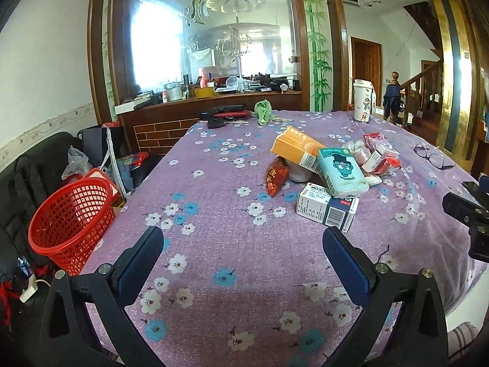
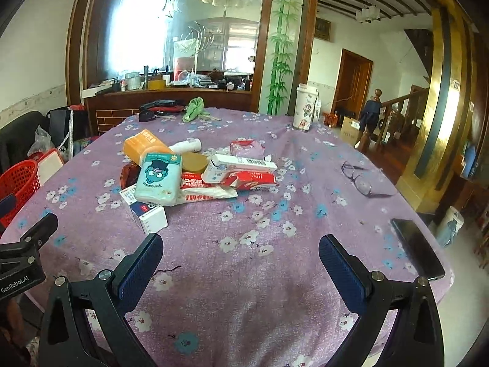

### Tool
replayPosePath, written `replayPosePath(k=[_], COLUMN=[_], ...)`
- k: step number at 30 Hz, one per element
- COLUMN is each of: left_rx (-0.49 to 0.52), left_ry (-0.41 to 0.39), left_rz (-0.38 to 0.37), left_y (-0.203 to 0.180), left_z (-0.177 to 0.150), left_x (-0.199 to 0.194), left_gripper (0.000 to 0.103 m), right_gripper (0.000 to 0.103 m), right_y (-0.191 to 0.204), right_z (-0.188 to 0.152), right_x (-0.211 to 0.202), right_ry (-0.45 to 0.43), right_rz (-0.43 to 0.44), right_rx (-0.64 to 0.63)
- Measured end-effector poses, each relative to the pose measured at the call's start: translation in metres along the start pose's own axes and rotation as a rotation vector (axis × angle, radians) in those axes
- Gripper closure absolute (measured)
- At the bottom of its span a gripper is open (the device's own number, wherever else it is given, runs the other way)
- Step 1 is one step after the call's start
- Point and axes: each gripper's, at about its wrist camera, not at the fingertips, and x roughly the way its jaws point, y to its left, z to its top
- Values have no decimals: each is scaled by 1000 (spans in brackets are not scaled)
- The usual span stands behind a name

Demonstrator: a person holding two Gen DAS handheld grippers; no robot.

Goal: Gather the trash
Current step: 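Move both tools toward the pile of packaging on the table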

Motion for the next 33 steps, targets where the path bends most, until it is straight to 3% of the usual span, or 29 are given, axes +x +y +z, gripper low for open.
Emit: replayPosePath(k=[33], left_rx=[20], left_ry=[29], left_rz=[-10], left_y=[-6], left_z=[-2], left_x=[4], left_gripper=[0], right_gripper=[0], right_y=[6], right_z=[-6], right_x=[7], right_ry=[36], right_rz=[-10], right_rx=[-16])
